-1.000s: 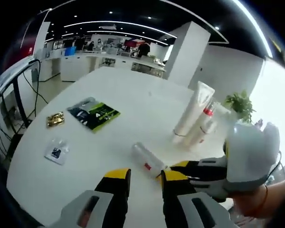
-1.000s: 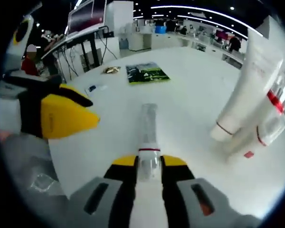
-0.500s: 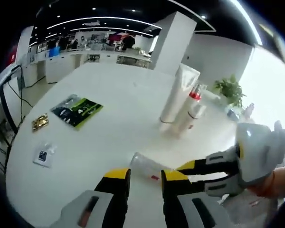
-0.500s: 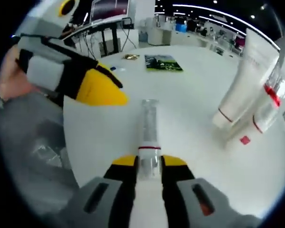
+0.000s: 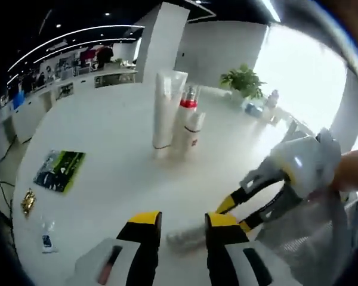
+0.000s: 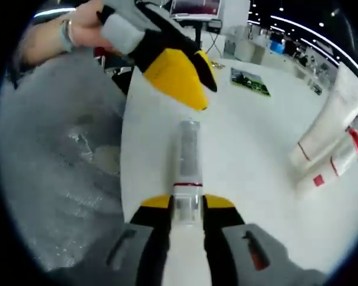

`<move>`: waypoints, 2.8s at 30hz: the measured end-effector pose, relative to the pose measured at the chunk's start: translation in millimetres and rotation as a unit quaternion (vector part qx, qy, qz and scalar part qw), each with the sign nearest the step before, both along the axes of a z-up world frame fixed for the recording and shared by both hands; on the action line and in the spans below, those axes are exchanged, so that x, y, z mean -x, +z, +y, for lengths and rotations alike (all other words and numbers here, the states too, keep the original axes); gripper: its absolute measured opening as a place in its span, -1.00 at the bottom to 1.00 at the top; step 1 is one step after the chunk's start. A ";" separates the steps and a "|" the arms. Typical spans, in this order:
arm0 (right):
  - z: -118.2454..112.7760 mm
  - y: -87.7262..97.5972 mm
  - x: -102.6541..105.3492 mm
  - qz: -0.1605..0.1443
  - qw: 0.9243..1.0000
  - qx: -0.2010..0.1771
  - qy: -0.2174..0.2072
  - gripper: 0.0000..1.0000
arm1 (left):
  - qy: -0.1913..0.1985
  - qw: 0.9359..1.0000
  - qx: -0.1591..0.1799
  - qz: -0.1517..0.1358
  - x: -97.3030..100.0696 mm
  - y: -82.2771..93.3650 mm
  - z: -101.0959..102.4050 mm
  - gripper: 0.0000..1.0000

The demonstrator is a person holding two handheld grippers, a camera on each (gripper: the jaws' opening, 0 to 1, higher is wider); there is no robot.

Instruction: Arrange the skincare products in the storage area until every visible bottle or jar stands upright without overlapping.

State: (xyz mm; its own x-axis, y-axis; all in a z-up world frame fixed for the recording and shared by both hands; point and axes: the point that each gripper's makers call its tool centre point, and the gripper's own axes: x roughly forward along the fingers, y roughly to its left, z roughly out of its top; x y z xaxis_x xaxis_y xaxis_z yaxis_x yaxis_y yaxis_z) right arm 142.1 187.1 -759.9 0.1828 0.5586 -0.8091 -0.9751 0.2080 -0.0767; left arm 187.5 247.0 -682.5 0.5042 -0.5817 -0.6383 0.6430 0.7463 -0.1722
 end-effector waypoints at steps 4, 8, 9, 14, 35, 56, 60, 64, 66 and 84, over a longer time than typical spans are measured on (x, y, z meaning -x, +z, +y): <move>-2.9 -0.9 3.0 -0.006 0.999 0.015 0.028 -0.60 | -0.048 0.999 0.006 -0.017 7.3 1.0 -6.2 -0.40; -4.9 -1.2 3.7 -0.002 1.000 0.005 0.028 -0.60 | -0.094 0.995 -0.018 -0.024 21.8 -18.2 -6.9 -0.40; -5.2 -1.2 4.5 -0.001 1.000 0.003 0.030 -0.60 | -0.102 0.994 -0.023 -0.026 23.9 -22.1 -6.4 -0.40; -5.2 -2.0 7.2 -0.005 0.999 -0.004 0.047 -0.59 | -0.130 0.989 -0.070 -0.021 29.6 -39.1 -2.1 -0.41; -3.4 -1.4 9.9 -0.016 0.997 -0.030 0.072 -0.58 | -0.188 0.974 -0.127 0.003 48.2 -66.6 -4.0 -0.42; -15.3 -2.2 2.5 0.035 0.999 -0.035 0.017 -0.47 | -0.252 0.952 -0.171 -0.021 60.4 -79.7 -4.8 -0.56; -23.5 0.7 -1.6 0.044 0.999 -0.030 -0.001 -0.47 | -0.249 0.954 -0.165 -0.019 60.1 -80.0 -4.3 -0.57; -24.6 -0.4 1.1 0.040 0.999 -0.017 0.004 -0.55 | -0.252 0.954 -0.163 -0.018 60.6 -80.1 -4.8 -0.57; -23.8 2.6 0.1 0.031 0.999 -0.009 0.012 -0.56 | -0.252 0.954 -0.163 -0.019 60.4 -80.1 -4.9 -0.57; 23.6 66.2 0.5 0.074 0.975 -0.209 -0.020 -0.96 | -0.251 0.958 -0.140 -0.021 59.1 -80.9 -15.5 -0.58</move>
